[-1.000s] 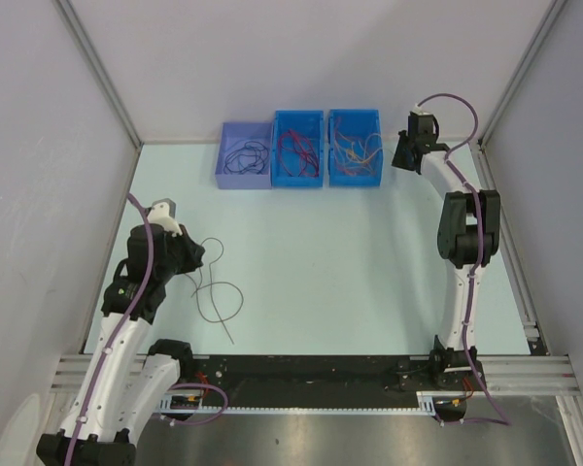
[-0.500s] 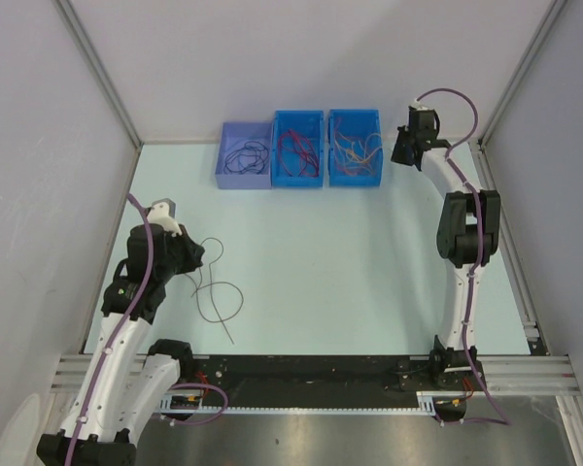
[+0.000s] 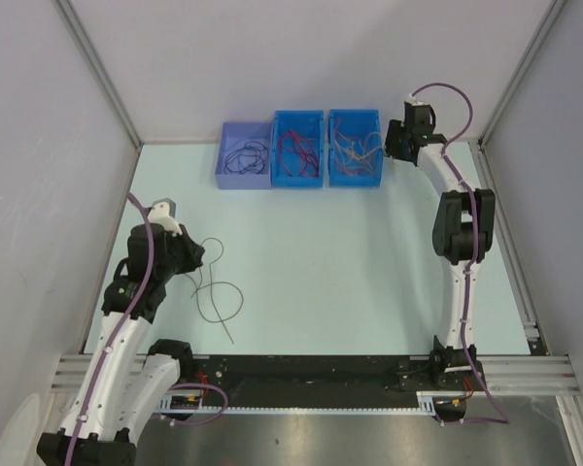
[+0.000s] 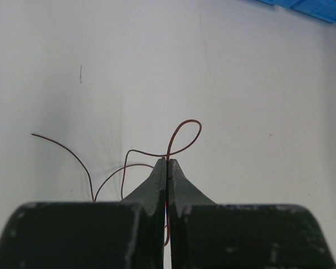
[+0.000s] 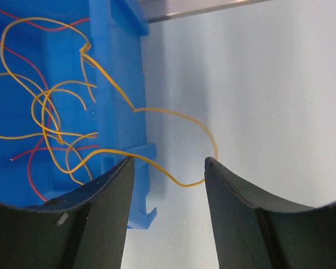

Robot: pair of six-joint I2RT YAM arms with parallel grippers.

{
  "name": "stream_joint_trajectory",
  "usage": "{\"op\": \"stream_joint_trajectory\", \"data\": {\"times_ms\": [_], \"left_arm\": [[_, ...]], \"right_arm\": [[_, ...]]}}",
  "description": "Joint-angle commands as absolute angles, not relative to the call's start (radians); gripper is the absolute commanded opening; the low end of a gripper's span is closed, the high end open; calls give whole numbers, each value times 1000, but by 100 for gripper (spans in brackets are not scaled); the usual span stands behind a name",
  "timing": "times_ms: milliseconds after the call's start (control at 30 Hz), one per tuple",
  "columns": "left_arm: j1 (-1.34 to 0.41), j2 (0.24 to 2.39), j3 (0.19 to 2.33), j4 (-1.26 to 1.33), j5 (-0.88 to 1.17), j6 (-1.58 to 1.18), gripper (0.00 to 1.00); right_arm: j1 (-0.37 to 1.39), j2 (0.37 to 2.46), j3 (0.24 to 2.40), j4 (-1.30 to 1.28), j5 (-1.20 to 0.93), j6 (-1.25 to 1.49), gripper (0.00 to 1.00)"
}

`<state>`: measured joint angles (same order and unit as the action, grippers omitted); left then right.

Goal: Untangle the cables

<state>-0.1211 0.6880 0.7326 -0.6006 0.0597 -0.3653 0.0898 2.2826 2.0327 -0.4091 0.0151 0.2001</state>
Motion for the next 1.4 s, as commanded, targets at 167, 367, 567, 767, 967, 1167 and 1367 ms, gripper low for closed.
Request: {"op": "stream_joint_trajectory", "data": {"times_ms": [167,367,567,767,967,1167,1367], "left_arm": [[-104,690,733,-571,77,-360,0],[-101,698,733,-569,81,-360,0],[-101,701,733,-569,81,-360,0],[-100,704,733,-568,84,-360,0],[-98,700,732,-566,89,-360,0],[-98,693,730,-563,94,-360,1],[-98,689,732,-565,98,-360,0]], "right_arm": [[92,2312,2020,-399,12,161,55],[89,2329,2020,-359,-31,153,47],[86,2344,2017,-334,-57,147,20],[89,2300,1977,-304,-58,150,0],[100,2220,1970,-308,-48,147,0],[141,2116,1983,-321,0,123,0],[198,2049,2046,-339,84,98,0]]}}
